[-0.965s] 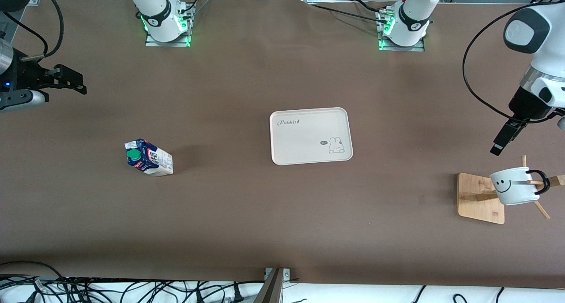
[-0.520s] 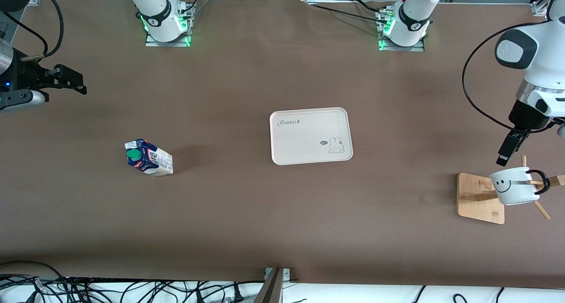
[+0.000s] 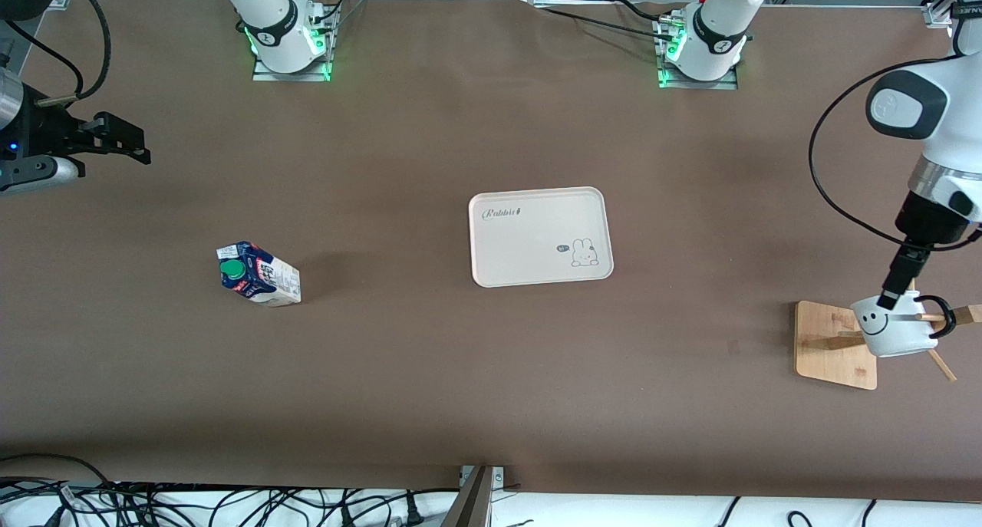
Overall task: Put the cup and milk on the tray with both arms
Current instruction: 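Lower the left gripper onto the white mug's rim on the tree, then close the left gripper on the white mug's rim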
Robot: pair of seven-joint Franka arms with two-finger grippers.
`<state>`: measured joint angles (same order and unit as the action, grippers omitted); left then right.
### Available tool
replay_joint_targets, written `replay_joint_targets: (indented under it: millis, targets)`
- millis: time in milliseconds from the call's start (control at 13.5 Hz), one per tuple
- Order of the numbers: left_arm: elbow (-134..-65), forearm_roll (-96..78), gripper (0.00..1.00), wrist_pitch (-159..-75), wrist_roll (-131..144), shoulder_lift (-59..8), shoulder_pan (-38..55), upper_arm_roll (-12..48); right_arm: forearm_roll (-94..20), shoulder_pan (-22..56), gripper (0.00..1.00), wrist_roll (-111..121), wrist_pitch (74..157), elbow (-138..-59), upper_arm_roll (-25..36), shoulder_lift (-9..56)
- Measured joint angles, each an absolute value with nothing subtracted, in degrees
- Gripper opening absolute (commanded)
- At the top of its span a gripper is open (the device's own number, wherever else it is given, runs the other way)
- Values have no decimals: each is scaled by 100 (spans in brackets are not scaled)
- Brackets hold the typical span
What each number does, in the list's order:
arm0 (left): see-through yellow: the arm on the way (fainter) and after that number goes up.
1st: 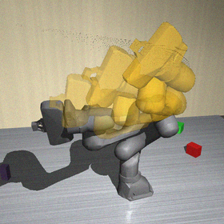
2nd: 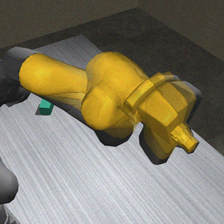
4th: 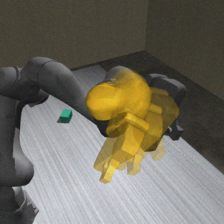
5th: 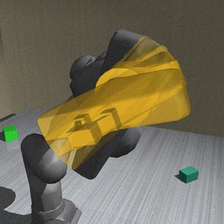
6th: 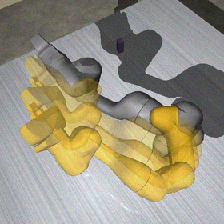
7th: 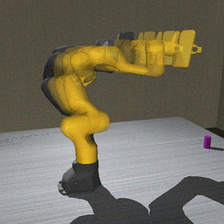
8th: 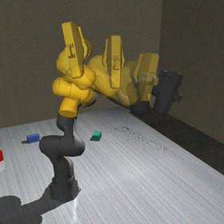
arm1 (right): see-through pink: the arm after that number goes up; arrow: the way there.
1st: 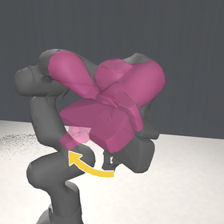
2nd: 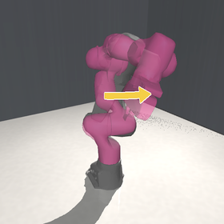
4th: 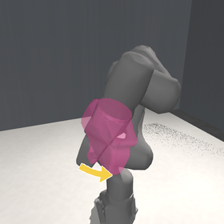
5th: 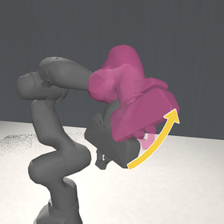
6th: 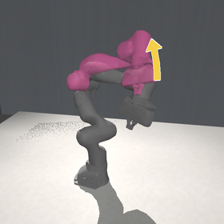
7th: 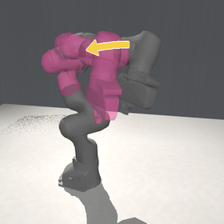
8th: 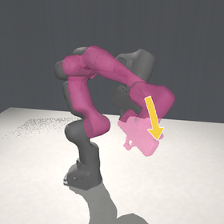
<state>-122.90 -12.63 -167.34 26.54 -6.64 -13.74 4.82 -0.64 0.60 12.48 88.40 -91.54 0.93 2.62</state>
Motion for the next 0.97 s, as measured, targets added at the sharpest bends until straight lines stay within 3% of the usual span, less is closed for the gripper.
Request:
replay_joint_targets:
  millis: [297,371,594,743,817,965]
  targets:
    - [-12192,-1316,100,-16734,2654,-888,-1374,508,-64,60,100,1248,8840,-9154,93,262]
    - [-12207,-1337,90,-16734,2654,-907,-1374,517,-64,60,100,1248,8840,-9154,93,262]
    - [-12179,-1343,88,-16735,2644,-921,-1368,541,-64,60,100,1248,8840,-9154,93,263]
    - [-12020,-1343,68,-16758,2617,-1028,-1358,576,-64,60,100,1248,8840,-9154,93,263]
    - [-11912,-1343,46,-16767,2566,-1114,-1359,586,-64,59,100,1248,8840,-9154,93,263]
    - [-11785,-1343,35,-16775,2517,-1234,-1359,591,-64,59,100,1248,8840,-9154,93,262]
